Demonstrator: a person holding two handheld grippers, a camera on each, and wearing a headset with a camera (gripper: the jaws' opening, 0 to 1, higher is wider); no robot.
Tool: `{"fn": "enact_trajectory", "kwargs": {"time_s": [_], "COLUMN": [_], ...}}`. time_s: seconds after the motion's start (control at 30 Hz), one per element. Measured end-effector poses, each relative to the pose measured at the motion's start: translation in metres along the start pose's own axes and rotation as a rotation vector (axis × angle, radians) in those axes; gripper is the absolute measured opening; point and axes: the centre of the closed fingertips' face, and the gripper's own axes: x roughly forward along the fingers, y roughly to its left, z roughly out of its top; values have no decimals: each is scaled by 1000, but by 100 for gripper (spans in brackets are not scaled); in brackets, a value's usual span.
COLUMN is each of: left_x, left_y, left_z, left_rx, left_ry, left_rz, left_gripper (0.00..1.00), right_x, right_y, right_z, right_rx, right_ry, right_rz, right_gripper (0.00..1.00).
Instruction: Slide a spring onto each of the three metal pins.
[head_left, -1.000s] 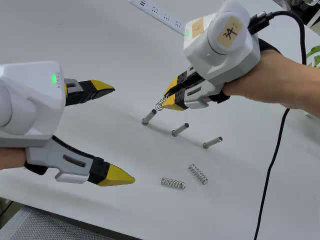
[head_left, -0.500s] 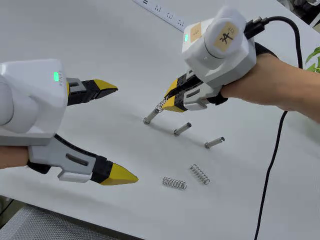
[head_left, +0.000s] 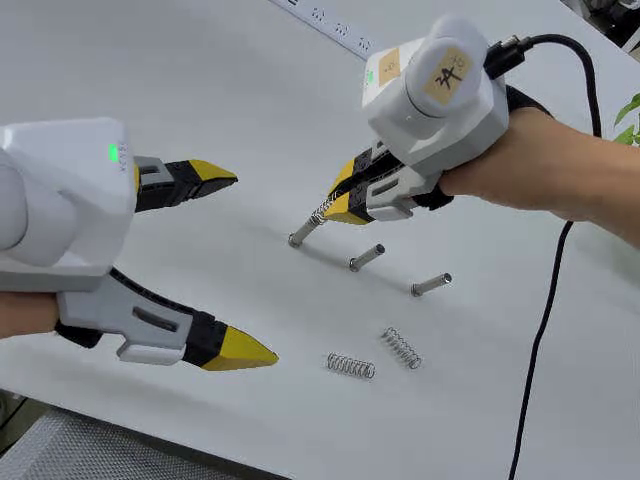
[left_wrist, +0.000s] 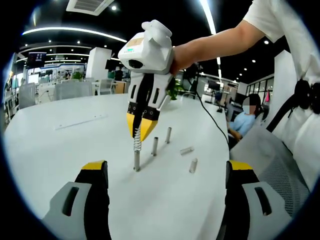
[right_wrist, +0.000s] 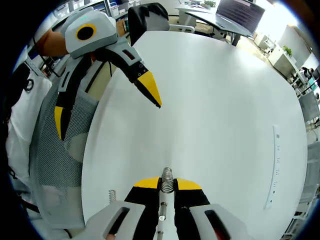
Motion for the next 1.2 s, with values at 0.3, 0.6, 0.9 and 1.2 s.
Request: {"fn": "enact_trajectory", "kwargs": {"time_s": [0.3, 0.6, 0.9, 1.2], "left_x": [1, 1, 2, 1], "left_y": [-1, -1, -2, -1], "left_z": [0, -2, -4, -5], "left_rx": [-1, -7, -10, -14], "left_ry": [-2, 0, 0, 0], "left_rz": [-4, -4, -6, -5], "left_gripper": [97, 97, 96, 96], "right_x": [3, 8, 13, 20], "right_y": [-1, 0, 0, -1], "right_z": [-1, -3, -5, -6], "right_rx": [0, 5, 9, 7], "right_ry": [2, 4, 7, 7], "right_rz": [3, 8, 14, 22], "right_gripper": [6, 6, 6, 6]}}
